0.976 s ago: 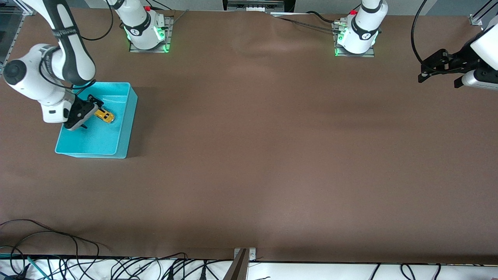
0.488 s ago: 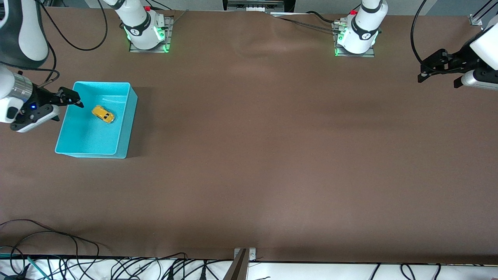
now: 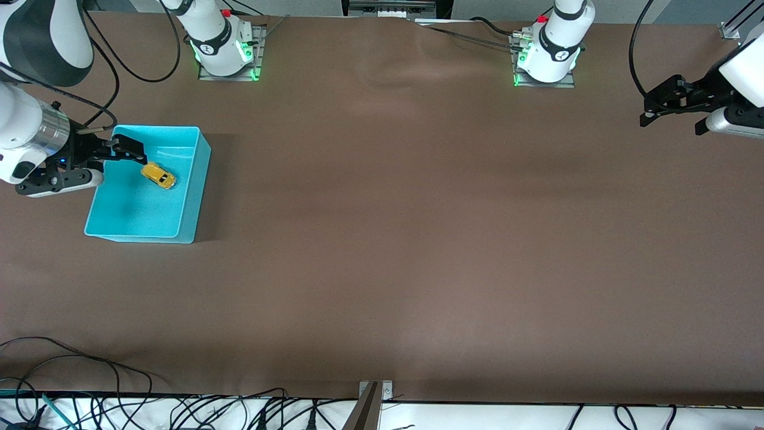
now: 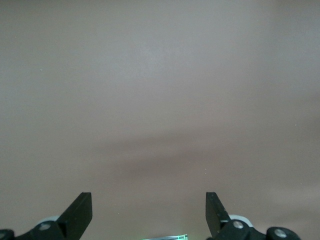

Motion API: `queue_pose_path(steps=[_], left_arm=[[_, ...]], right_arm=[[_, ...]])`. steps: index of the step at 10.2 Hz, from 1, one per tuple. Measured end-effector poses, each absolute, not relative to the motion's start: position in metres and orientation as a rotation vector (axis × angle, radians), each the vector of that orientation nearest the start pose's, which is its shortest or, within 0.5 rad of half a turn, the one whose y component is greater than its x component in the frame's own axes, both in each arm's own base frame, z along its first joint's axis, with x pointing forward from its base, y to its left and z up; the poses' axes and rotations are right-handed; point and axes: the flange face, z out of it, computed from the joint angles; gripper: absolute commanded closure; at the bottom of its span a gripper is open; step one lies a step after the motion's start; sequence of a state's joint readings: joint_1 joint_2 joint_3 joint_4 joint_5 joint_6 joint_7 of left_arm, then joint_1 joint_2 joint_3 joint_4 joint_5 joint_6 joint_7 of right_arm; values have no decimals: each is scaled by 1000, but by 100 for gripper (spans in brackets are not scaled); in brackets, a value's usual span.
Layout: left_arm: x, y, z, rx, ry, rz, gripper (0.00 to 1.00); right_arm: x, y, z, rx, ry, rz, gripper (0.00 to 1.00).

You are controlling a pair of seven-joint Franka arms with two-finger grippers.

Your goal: Wind up and store yellow beetle car

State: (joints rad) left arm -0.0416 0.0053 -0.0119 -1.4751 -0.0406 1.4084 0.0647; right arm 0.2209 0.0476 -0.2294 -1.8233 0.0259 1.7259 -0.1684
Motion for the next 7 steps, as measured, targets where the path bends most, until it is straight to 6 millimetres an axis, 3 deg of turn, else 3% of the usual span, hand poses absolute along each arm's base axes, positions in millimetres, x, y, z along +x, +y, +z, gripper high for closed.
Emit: queue_pose_path(steps=[7], left_arm=[[538,-35,652,-3174,199,114,0]], right_arm=[[571,-6,510,-3167,-203,170,0]])
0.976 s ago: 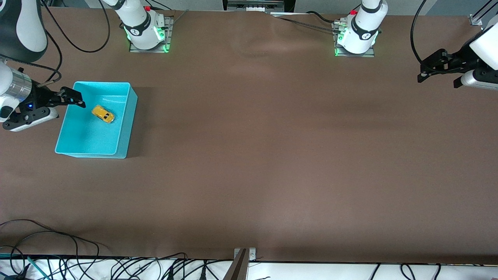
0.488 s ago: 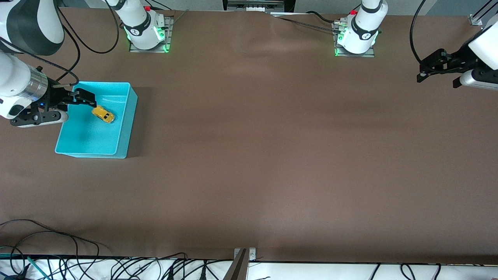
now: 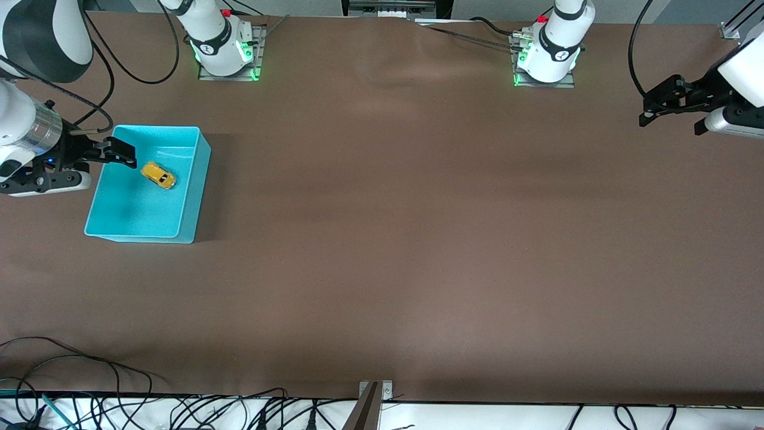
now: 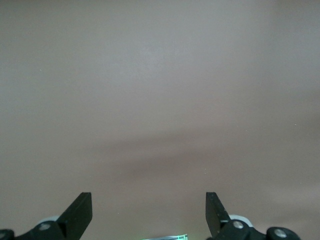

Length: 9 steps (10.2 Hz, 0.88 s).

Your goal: Wind up and store yellow beetle car

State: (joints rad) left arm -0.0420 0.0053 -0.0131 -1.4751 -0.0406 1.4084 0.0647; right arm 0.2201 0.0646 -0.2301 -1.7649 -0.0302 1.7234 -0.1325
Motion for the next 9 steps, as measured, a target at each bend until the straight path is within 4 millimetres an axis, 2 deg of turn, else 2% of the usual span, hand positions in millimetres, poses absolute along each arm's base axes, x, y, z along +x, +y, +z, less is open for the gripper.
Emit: queue_pose_path(steps=[3,9], left_arm=[[538,-35,652,-3174,199,114,0],[538,-35,652,-3174,199,114,0]], right_arm=[[573,-5,507,-3174,-139,179,0],[576,-5,504,-3177,-130,189,0]])
